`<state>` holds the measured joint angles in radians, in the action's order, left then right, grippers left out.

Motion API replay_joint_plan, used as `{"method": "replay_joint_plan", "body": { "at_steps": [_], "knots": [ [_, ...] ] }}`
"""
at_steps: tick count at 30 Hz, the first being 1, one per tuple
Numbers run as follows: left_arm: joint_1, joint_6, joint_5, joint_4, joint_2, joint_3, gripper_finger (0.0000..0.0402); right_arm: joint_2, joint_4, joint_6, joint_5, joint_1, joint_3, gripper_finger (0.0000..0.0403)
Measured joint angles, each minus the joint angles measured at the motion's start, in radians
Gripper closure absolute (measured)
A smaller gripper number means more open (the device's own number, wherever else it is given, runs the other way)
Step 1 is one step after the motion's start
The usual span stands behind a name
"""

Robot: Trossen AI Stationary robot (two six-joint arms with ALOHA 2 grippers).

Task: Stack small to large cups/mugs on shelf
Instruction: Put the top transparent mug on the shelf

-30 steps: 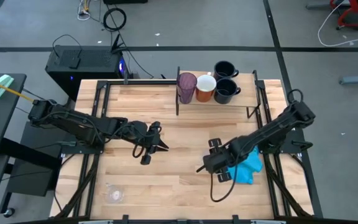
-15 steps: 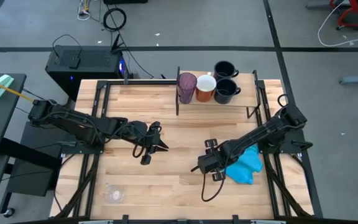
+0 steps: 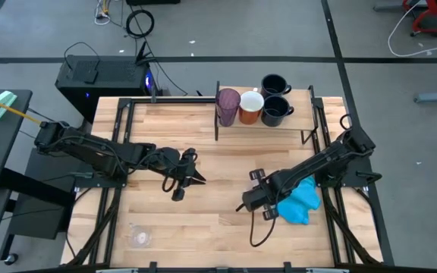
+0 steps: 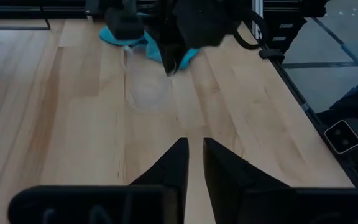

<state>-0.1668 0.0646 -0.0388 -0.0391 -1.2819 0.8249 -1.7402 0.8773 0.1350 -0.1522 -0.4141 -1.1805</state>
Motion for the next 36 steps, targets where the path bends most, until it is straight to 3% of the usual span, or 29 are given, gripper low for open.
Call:
{"method": "replay_joint_plan", "body": {
  "at_steps": [10, 18, 27, 36],
  "knots": [
    [0.000, 0.016, 0.000, -0.004, 0.000, 0.000, 0.0338, 0.240, 0.264, -0.079, -0.001, 0.049, 0.000, 0.0396],
    [0.000, 0.002, 0.000, -0.019, 0.000, 0.000, 0.0339, 0.465, 0.394, -0.014, -0.033, 0.087, 0.000, 0.0400],
    [0.019, -0.033, 0.023, -0.017, 0.000, 0.000, 0.0342, 0.481, 0.695, 0.089, -0.112, 0.190, -0.141, 0.0401],
    [0.037, -0.035, 0.023, -0.021, 0.000, 0.000, 0.0336, 0.532, 0.694, -0.079, -0.109, 0.434, -0.219, 0.0402]
  ]
}}
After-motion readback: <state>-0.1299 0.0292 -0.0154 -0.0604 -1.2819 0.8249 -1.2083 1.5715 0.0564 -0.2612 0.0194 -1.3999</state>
